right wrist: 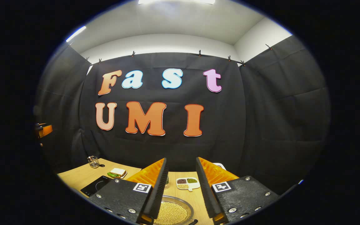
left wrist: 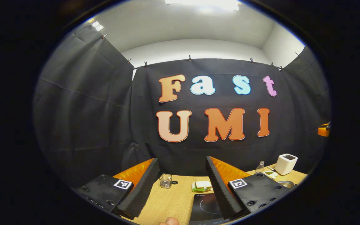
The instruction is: First push the handle of the pot to place it horizontally, then grasp the pot with both hands and set it on the induction cooktop.
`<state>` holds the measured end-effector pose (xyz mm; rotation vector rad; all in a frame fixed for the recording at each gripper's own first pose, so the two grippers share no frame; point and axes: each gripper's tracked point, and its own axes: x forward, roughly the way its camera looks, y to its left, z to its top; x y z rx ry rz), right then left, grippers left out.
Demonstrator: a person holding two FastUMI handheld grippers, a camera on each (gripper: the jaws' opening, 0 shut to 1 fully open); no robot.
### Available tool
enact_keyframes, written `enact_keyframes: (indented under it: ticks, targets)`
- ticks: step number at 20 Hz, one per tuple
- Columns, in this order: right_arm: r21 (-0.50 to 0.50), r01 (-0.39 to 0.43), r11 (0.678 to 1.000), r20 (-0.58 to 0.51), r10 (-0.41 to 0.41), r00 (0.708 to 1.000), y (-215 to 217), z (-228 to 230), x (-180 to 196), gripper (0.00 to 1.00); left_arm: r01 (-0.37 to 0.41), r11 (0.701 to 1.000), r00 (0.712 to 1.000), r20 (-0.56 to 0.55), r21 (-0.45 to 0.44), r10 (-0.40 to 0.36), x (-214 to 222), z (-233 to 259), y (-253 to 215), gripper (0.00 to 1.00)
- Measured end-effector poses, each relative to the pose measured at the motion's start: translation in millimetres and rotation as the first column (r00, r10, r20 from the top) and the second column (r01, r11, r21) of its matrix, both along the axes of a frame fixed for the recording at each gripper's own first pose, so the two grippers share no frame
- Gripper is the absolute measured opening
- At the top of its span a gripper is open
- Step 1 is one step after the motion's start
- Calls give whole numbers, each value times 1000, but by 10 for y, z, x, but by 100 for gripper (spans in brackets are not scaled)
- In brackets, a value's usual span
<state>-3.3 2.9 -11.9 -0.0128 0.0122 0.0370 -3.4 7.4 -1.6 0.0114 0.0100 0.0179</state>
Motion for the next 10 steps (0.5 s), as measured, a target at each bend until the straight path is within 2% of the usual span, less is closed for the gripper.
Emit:
enact_keyframes:
  ticks: [3, 5, 10]
  targets:
    - [-6, -2, 1000, -21, 2, 1000, -4, -120, -13, 44, 6, 1000, 1000, -12, -10, -6, 2, -17, -3, 99]
    - [-11, -3, 1000, -39, 2, 999, -19, -204, -32, 29, 12, 1000, 1000, -15, -12, -12, -4, -13, -10, 99]
    - [-17, 0, 1000, -91, -2, 996, -74, -470, -54, 16, 26, 999, 1000, -11, -19, -27, -24, 16, -30, 99]
